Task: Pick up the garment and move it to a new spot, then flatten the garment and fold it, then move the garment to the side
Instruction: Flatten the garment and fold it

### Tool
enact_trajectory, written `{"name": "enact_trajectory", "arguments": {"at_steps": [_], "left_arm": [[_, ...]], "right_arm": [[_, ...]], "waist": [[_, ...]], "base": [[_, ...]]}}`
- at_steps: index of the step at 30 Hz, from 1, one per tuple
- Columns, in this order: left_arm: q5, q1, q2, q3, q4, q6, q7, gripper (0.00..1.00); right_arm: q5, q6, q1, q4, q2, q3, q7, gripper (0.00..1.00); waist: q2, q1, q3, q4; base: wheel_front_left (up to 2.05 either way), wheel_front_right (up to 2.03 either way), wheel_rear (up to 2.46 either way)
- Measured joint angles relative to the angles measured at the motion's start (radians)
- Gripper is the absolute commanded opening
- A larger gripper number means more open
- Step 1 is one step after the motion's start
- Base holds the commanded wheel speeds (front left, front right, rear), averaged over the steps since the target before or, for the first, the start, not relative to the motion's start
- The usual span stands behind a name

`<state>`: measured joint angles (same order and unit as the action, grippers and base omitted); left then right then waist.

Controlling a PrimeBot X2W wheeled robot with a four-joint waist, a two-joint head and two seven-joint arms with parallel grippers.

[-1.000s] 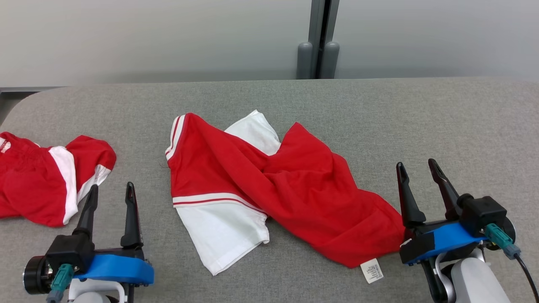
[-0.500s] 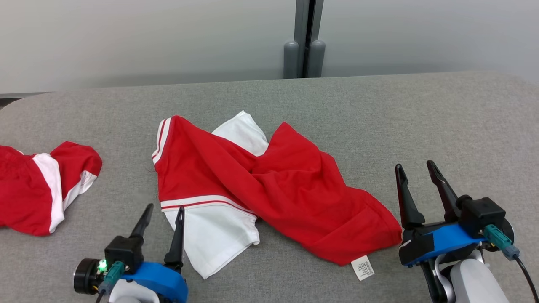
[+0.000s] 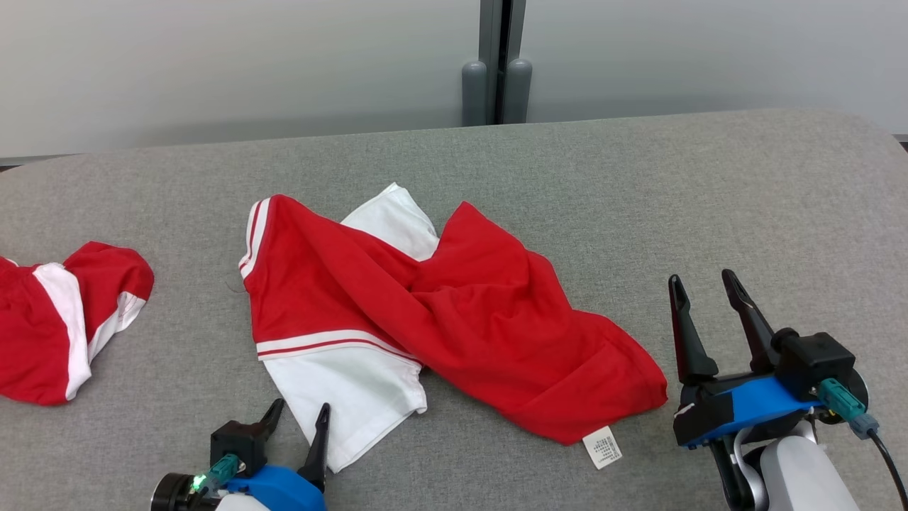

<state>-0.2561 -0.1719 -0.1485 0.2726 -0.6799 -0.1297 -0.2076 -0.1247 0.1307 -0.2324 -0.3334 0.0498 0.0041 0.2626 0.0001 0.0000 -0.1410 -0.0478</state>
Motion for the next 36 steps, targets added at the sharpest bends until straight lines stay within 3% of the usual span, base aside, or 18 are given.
{"name": "enact_trajectory", "arguments": {"at_steps": [4, 5, 6, 7, 8, 17, 31, 32, 33, 36], "left_arm": [[-0.036, -0.019, -0.002, 0.044, -0.017, 0.0, 0.013, 1.0], [-0.043, -0.022, -0.004, 0.053, -0.02, 0.0, 0.012, 0.93], [-0.05, -0.026, -0.007, 0.063, -0.024, 0.0, 0.012, 0.38], [-0.056, -0.029, -0.01, 0.07, -0.028, 0.0, 0.012, 0.06], [-0.062, -0.033, -0.012, 0.076, -0.031, 0.0, 0.011, 0.0], [-0.114, -0.038, -0.041, 0.057, -0.042, 0.004, -0.023, 0.0], [-0.162, 0.086, -0.11, -0.006, 0.093, 0.068, -0.01, 0.0], [-0.164, 0.092, -0.107, -0.005, 0.108, 0.072, -0.01, 0.65], [-0.165, 0.095, -0.104, -0.006, 0.125, 0.078, -0.011, 1.0], [-0.163, 0.097, -0.102, -0.009, 0.173, 0.086, -0.026, 1.0]], "right_arm": [[-0.001, 0.0, 0.0, 0.0, 0.0, 0.001, 0.0, 1.0], [-0.001, 0.0, 0.0, 0.0, 0.0, 0.001, 0.0, 1.0], [-0.001, 0.0, 0.0, 0.0, 0.0, 0.002, 0.0, 1.0], [-0.001, 0.0, 0.0, 0.0, 0.0, 0.002, 0.0, 1.0], [-0.001, 0.0, 0.0, 0.001, 0.0, 0.002, 0.0, 1.0], [0.001, 0.0, 0.013, -0.002, 0.0, -0.017, 0.0, 1.0], [0.008, 0.0, 0.031, -0.023, 0.0, -0.034, 0.0, 1.0], [0.008, 0.0, 0.031, -0.026, 0.0, -0.034, 0.0, 1.0], [0.008, 0.0, 0.032, -0.027, 0.0, -0.033, 0.0, 1.0], [0.008, 0.0, 0.032, -0.028, 0.0, -0.03, 0.0, 1.0]], "waist": [[0.0, 0.0, -0.001, -0.003], [0.0, 0.0, -0.002, -0.004], [0.0, 0.0, -0.001, -0.005], [0.0, 0.0, 0.0, -0.006], [0.0, 0.0, 0.0, -0.007], [0.0, 0.0, 0.026, 0.027], [0.0, 0.0, 0.053, 0.07], [0.0, 0.0, 0.055, 0.071], [0.0, 0.0, 0.056, 0.071], [0.0, 0.0, 0.057, 0.071]], "base": [[0.0, 0.0, 0.0], [0.0, 0.0, 0.0], [0.0, 0.0, 0.0], [0.0, 0.0, 0.0], [0.0, 0.0, 0.0], [0.0, 0.0, 0.0], [0.0, 0.0, 0.0], [0.0, 0.0, 0.0], [0.0, 0.0, 0.0], [0.0, 0.0, 0.0]]}}
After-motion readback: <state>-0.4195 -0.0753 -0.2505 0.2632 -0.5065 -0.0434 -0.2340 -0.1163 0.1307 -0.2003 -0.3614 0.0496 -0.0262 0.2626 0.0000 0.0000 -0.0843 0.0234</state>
